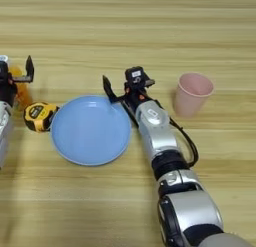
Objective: Move the objects on the table
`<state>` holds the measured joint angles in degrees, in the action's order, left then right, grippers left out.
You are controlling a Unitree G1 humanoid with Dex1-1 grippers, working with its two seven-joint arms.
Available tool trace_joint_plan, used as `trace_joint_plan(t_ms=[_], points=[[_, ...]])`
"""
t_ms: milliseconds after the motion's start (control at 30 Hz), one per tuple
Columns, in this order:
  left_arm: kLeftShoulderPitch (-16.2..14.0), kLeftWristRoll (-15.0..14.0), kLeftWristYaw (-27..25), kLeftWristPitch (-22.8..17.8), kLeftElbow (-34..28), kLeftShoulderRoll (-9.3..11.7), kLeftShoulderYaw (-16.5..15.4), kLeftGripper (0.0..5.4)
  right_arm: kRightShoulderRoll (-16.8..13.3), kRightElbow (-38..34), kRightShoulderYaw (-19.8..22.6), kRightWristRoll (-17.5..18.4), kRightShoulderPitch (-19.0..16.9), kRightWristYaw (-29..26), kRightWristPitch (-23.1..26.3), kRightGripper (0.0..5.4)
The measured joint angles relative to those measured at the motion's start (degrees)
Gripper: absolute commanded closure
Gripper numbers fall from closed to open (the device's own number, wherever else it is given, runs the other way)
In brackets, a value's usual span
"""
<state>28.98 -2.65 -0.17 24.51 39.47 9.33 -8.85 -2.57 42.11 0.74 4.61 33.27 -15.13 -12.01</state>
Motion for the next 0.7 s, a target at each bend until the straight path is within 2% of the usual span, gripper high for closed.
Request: trace_joint_plan(t_ms=[133, 367, 467, 700], points=[[-0.10, -2.45, -4.58, 3.20, -3.98, -0.34, 0.10, 0.00, 0.14, 0.53, -0.04, -0.25, 0.04, 0.02, -0.01, 0.03], [-2.10, -4.60, -7.66, 3.46, -10.33, -0.32, -0.02, 0.00, 0.40, 0.61, -0.08, -0.78, 0.10, 1.00, -0.04, 0.03], [-4.27, -6.43, -9.33, 2.27, -17.51, -0.07, 0.08, 0.00, 0.71, 0.94, -0.12, -1.02, 0.22, 1.22, -0.05, 0.03], [-7.51, -6.93, -10.15, -2.06, -25.87, 0.47, 0.07, 0.00, 1.37, 1.66, -0.14, -1.14, 1.32, 2.24, -0.15, 0.03]])
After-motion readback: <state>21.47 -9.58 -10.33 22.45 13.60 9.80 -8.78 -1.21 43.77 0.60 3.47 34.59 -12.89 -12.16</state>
